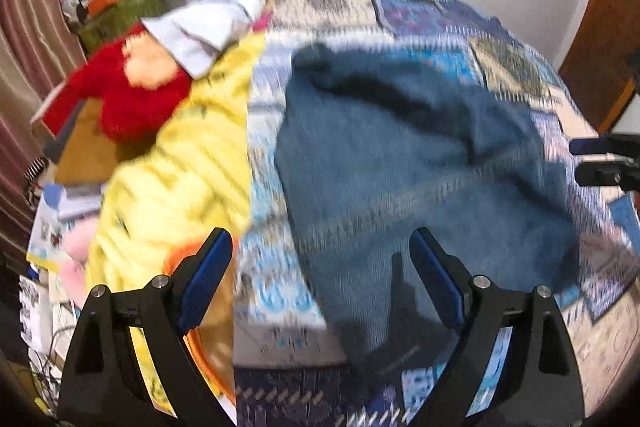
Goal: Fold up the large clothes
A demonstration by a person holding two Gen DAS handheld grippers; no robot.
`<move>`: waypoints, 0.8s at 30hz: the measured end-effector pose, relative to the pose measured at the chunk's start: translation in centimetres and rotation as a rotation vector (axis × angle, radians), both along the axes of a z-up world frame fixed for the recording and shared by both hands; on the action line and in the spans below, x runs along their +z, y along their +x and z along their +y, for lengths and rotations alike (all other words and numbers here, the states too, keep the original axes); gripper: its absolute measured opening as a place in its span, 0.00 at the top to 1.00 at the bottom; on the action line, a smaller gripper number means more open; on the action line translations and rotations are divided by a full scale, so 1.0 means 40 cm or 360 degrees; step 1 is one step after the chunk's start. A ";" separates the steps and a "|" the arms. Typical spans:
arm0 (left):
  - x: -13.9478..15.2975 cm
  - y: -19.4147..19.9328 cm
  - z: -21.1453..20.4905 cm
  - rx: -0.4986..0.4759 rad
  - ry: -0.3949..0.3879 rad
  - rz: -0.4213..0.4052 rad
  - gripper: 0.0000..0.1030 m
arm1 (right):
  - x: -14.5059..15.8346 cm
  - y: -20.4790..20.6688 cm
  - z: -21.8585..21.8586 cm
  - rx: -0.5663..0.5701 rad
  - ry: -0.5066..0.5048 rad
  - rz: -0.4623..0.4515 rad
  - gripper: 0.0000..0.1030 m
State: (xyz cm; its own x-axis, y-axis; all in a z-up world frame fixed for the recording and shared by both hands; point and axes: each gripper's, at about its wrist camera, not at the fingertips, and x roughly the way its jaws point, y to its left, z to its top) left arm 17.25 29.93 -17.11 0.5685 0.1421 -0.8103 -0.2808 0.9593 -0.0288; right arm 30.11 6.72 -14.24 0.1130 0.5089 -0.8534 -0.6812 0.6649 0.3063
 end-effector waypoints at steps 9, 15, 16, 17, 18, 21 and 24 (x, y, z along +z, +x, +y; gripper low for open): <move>-0.031 0.213 0.080 0.0164 -0.0084 -0.0059 0.12 | 0.007 0.043 0.081 -0.0061 0.0158 -0.0082 0.09; -0.123 0.313 0.123 0.0284 -0.0208 0.0043 0.10 | -0.123 0.111 0.114 -0.0071 -0.0011 -0.0021 0.09; -0.135 0.319 0.126 0.0293 -0.0214 0.0052 0.08 | -0.141 0.126 0.107 -0.0086 0.0005 0.0039 0.09; -0.148 0.326 0.129 0.0306 -0.0222 0.0068 0.05 | -0.157 0.141 0.096 -0.0110 0.0029 0.0113 0.09; -0.159 0.328 0.132 0.0319 -0.0247 0.0082 0.05 | -0.170 0.156 0.084 -0.0140 0.0051 0.0183 0.09; -0.152 0.311 0.133 0.0334 -0.0270 0.0054 0.05 | -0.168 0.175 0.061 -0.0189 0.0081 0.0265 0.09; -0.115 0.283 0.115 0.0334 -0.0186 0.0076 0.06 | -0.120 0.158 0.054 -0.0202 0.0092 0.0201 0.09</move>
State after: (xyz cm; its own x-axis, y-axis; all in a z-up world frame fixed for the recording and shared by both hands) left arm 28.59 34.53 -21.71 0.4971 0.1569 -0.8534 -0.4776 0.8706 -0.1182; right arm 36.43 8.86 -19.03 0.0730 0.5458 -0.8347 -0.5466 0.7220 0.4243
